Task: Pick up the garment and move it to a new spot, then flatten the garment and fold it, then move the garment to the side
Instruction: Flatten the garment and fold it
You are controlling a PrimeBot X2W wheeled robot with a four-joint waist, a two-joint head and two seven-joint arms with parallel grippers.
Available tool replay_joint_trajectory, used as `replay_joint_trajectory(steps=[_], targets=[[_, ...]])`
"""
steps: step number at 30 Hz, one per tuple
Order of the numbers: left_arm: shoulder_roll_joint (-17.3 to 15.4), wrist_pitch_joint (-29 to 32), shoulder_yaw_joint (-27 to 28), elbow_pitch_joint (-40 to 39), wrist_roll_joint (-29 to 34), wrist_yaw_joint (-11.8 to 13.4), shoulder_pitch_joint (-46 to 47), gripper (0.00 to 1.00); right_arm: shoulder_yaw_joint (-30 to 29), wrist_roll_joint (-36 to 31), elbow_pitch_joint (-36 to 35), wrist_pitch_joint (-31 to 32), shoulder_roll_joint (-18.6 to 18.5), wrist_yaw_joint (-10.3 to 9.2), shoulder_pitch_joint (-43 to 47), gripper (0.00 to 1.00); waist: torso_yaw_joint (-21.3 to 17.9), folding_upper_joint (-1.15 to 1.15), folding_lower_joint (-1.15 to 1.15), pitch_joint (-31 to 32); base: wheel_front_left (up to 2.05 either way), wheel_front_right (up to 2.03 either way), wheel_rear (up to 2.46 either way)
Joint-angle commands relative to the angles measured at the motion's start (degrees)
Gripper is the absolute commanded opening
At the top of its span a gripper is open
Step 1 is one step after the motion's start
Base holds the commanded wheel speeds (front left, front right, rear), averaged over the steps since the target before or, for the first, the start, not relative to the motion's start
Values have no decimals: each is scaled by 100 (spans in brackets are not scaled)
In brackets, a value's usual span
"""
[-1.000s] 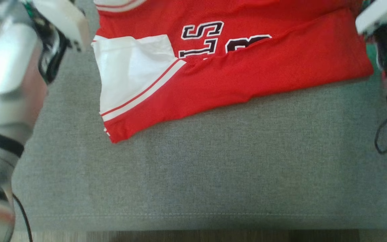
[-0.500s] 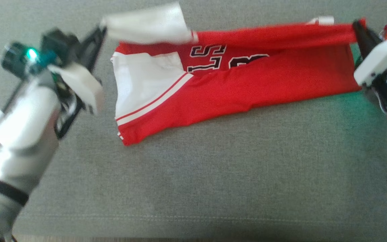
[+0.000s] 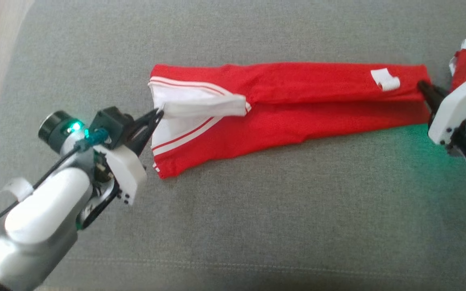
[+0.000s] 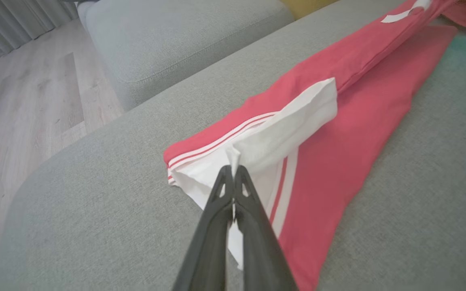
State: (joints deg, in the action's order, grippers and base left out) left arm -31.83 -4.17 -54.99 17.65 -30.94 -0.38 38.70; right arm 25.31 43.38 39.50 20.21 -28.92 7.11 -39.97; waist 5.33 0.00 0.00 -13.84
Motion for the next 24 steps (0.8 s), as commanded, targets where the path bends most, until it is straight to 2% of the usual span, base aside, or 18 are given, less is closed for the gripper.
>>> replay_joint_trajectory(steps=[1,10,11,12,14,18,24], targets=[[-266,10,242,-152,-53,41,171,0,34,30,-191,0,-159,37,33,0,-11,0,0,11,0,0,0],[-496,382,123,-647,-194,183,-202,0,337,-63,-236,307,-298,37,141,0,-129,0,0,33,0,0,0],[-484,385,111,-636,-203,202,-233,0,366,-128,-210,309,-304,37,137,33,-146,0,0,40,0,0,0],[-465,373,108,-615,-211,229,-259,13,381,-171,-179,309,-300,37,137,100,-165,0,0,49,0,0,0],[-417,332,113,-549,-226,292,-302,100,387,-206,-122,319,-271,37,135,100,-201,0,0,79,0,0,0],[-310,76,256,-378,-232,539,-318,100,298,-321,-164,61,-248,37,49,100,-255,0,0,150,0,0,0],[15,-649,861,-177,-496,1131,-317,100,-192,-235,-431,-717,62,37,10,100,-269,0,0,313,0,0,0]])
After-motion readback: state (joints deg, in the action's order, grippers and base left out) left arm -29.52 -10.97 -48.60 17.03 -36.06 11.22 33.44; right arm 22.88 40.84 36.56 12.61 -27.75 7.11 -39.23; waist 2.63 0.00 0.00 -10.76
